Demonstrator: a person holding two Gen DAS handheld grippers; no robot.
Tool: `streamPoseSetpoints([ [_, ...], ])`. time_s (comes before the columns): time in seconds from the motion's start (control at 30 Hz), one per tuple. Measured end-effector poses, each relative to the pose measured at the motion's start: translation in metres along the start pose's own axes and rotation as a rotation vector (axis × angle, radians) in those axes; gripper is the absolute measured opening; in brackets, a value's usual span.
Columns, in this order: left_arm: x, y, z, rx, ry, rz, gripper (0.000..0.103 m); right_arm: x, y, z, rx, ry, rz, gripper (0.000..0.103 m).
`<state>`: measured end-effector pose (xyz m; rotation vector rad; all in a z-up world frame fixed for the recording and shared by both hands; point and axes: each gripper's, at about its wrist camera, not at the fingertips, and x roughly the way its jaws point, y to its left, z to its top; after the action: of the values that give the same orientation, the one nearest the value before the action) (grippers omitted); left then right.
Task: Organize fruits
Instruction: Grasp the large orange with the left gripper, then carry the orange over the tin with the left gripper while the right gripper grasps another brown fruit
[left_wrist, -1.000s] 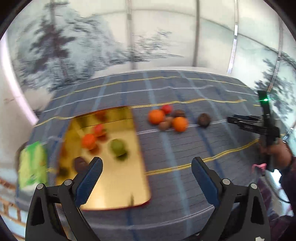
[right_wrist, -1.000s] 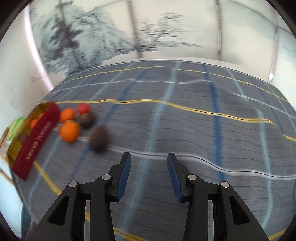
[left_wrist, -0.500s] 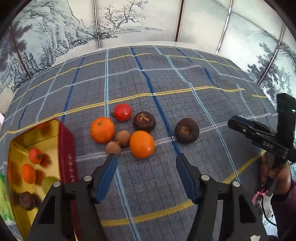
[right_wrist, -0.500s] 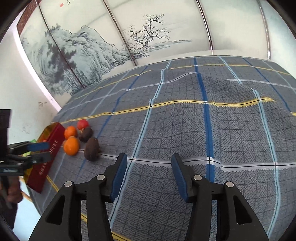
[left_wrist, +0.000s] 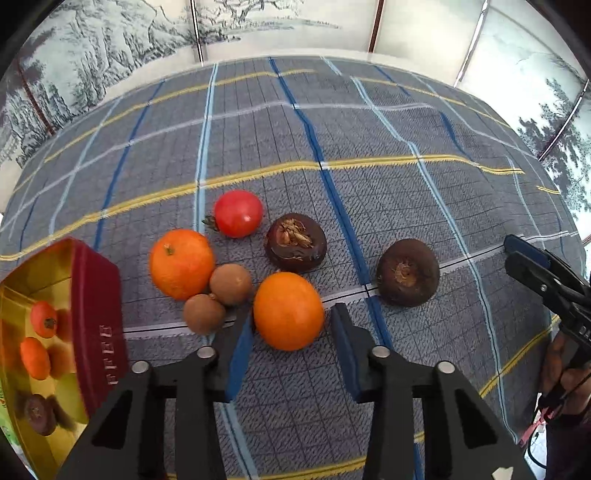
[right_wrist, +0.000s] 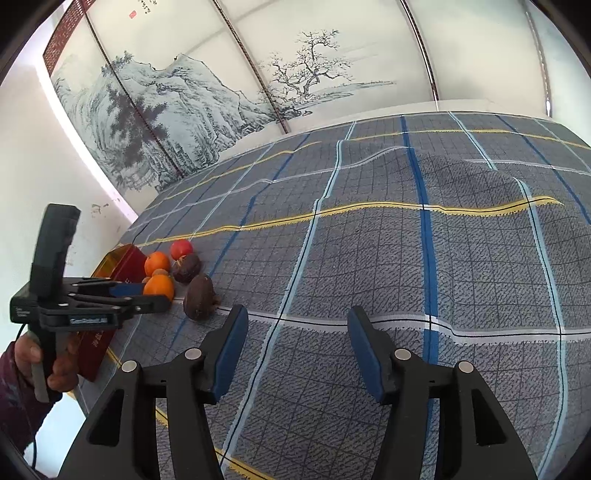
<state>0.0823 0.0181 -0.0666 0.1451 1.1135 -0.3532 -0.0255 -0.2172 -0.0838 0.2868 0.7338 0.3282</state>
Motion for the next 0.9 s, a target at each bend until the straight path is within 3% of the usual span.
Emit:
streamPoseSetpoints([
  [0.2, -0.005, 0.0, -0.006, -0.052, -0.056, -0.022, 0.031, 0.001, -0.002, 0.001, 0.011, 0.01, 0.009, 0.059],
  [0.33, -0.03, 0.0, -0.028, -0.084, -0.095, -0.043, 0.031, 0.002, 0.001, 0.001, -0.006, 0.016, 0.006, 0.059],
  [0.43, -0.046, -0.002, -0.042, -0.091, -0.109, -0.06, 0.031, 0.007, 0.014, 0.002, -0.062, 0.051, 0.012, 0.059],
  [0.53, -0.06, -0.005, -0.053, -0.087, -0.117, -0.066, 0.031, 0.016, 0.036, 0.007, -0.112, 0.102, 0.079, 0.059],
  [0.9, -0.092, -0.005, -0.073, -0.108, -0.157, -0.092, 0.032, 0.064, 0.101, 0.017, -0.338, 0.167, 0.039, 0.059],
])
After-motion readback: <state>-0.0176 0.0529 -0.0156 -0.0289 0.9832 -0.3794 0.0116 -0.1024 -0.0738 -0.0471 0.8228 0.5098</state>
